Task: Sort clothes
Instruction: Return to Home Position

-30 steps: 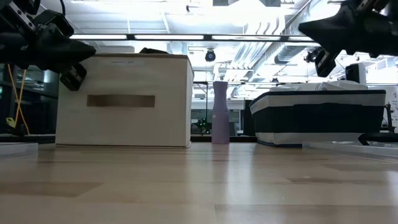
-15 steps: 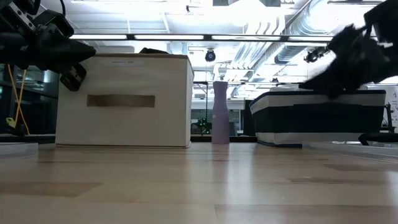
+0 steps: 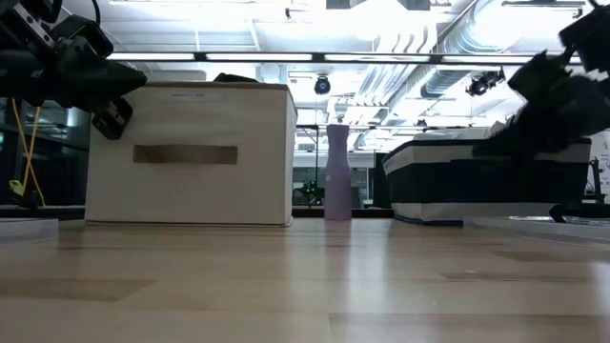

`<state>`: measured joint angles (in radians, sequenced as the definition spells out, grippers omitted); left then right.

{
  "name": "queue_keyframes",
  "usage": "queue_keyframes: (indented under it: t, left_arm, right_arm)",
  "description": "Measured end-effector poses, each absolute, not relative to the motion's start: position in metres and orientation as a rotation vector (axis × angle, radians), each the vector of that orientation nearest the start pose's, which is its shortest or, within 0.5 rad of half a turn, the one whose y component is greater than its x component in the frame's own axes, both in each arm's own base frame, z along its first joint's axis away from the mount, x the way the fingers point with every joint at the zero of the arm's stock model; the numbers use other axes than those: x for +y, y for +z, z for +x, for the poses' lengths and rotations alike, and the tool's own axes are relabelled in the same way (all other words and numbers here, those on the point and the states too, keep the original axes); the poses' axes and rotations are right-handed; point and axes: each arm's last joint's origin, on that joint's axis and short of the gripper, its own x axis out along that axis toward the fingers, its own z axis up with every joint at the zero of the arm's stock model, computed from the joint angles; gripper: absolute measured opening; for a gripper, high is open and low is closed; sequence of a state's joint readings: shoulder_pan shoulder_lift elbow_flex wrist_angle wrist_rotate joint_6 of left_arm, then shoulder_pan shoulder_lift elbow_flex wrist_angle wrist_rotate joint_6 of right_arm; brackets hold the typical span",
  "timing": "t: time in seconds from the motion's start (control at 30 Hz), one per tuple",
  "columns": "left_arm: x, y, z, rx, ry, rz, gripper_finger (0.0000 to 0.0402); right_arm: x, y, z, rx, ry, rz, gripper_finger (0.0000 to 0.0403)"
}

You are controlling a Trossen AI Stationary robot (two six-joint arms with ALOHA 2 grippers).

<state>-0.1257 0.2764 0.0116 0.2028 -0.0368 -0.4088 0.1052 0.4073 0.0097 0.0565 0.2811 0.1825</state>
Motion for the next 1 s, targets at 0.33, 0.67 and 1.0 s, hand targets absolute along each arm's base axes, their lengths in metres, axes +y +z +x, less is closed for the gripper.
queue_keyframes:
  t: [0.33, 0.67, 1.0]
  left_arm:
    - [-0.013, 0.163, 0.114, 0.078, -0.076, -0.403, 0.0000]
    - [-0.013, 0.163, 0.114, 0.085, -0.074, -0.402, 0.0000]
    - [-0.013, 0.163, 0.114, 0.088, -0.073, -0.402, 0.0000]
  right_arm:
    - [0.002, 0.171, 0.097, -0.069, -0.167, 0.192, 0.0000]
    - [0.002, 0.176, 0.096, -0.126, -0.166, 0.203, 0.0000]
    - [0.002, 0.174, 0.097, -0.097, -0.167, 0.198, 0.0000]
